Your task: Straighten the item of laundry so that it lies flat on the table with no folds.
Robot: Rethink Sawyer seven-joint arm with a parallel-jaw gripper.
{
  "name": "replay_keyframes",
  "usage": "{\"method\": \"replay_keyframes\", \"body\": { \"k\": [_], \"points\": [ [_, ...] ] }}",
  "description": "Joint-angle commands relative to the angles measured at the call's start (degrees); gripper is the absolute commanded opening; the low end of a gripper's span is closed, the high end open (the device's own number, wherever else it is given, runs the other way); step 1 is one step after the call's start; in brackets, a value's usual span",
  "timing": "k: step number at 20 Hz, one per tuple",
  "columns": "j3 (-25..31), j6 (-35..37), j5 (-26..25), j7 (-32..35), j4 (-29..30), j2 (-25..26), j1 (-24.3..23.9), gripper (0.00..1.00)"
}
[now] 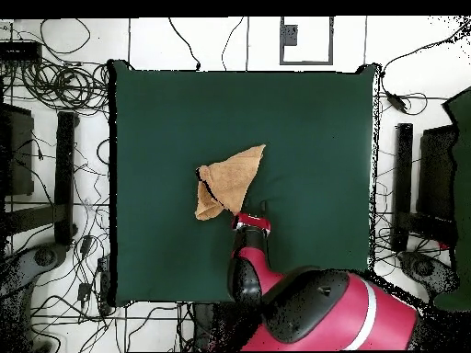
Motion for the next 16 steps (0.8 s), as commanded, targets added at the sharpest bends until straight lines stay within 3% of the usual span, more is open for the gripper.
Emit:
{"method": "replay_keyframes", "body": {
  "k": [1, 16],
  "points": [
    [16.83, 10.02, 6.07, 20.29, -11.31, 6.73, 4.34, 1.00],
    [16.97, 9.84, 7.05, 20.51, -10.74, 6.64, 4.71, 1.00]
  ]
}}
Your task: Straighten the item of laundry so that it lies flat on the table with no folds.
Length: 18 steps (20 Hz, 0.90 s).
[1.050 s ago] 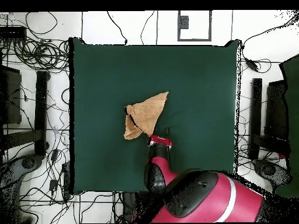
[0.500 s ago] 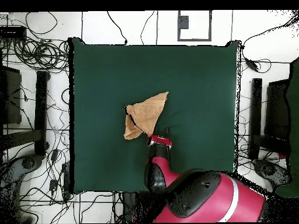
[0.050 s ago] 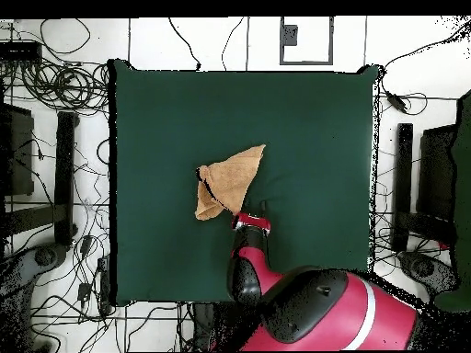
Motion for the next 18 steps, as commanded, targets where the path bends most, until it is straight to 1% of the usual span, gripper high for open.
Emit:
{"method": "replay_keyframes", "body": {
  "k": [1, 10, 13, 18],
  "points": [
    [16.93, 9.84, 6.93, 20.57, -10.69, 6.65, 4.64, 1.00],
    [16.94, 9.33, 7.43, 20.53, -10.58, 6.82, 5.01, 1.00],
    [16.91, 10.48, 6.99, 19.51, -11.51, 6.57, 5.31, 1.00],
    [17.69, 13.12, 10.07, 18.90, -11.15, 4.95, 6.29, 1.00]
  ]
}}
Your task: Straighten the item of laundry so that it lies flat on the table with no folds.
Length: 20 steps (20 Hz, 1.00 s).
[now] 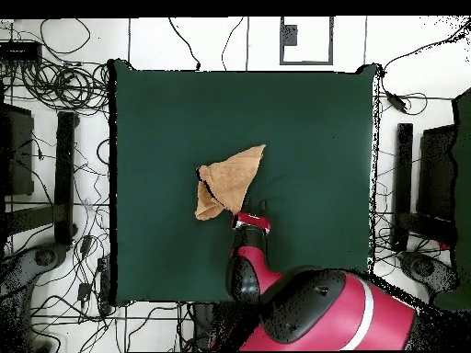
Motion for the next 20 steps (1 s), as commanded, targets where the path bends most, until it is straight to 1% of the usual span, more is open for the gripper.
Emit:
{"method": "replay_keyframes", "body": {
  "k": [1, 5, 10, 15, 20],
  "points": [
    [17.80, 13.74, 9.48, 18.98, -11.22, 4.75, 5.99, 1.00],
    [18.60, 15.29, 11.86, 19.08, -11.01, 4.05, 6.31, 1.00],
    [19.03, 15.58, 12.28, 19.04, -11.86, 4.45, 6.43, 1.00],
    [18.86, 16.12, 15.53, 17.97, -11.66, 3.86, 7.52, 1.00],
    [19.32, 16.66, 14.78, 17.69, -11.80, 4.21, 6.90, 1.00]
  ]
}}
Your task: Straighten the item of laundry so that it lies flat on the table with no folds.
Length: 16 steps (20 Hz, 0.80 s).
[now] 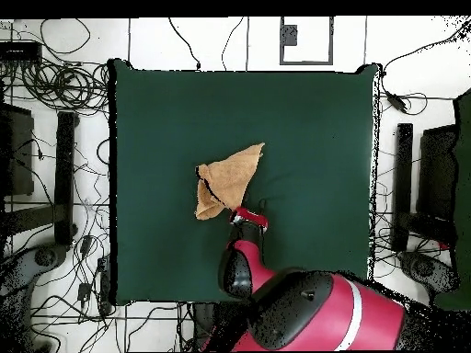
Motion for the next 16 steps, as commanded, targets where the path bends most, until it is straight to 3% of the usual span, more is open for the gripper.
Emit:
{"method": "replay_keyframes", "body": {
  "k": [1, 16],
  "points": [
    [17.82, 16.42, 5.18, 17.83, -14.22, 6.03, 4.73, 1.00],
    [22.70, 18.97, -1.77, 20.44, -16.30, 9.15, 0.51, 1.00]
  ]
}}
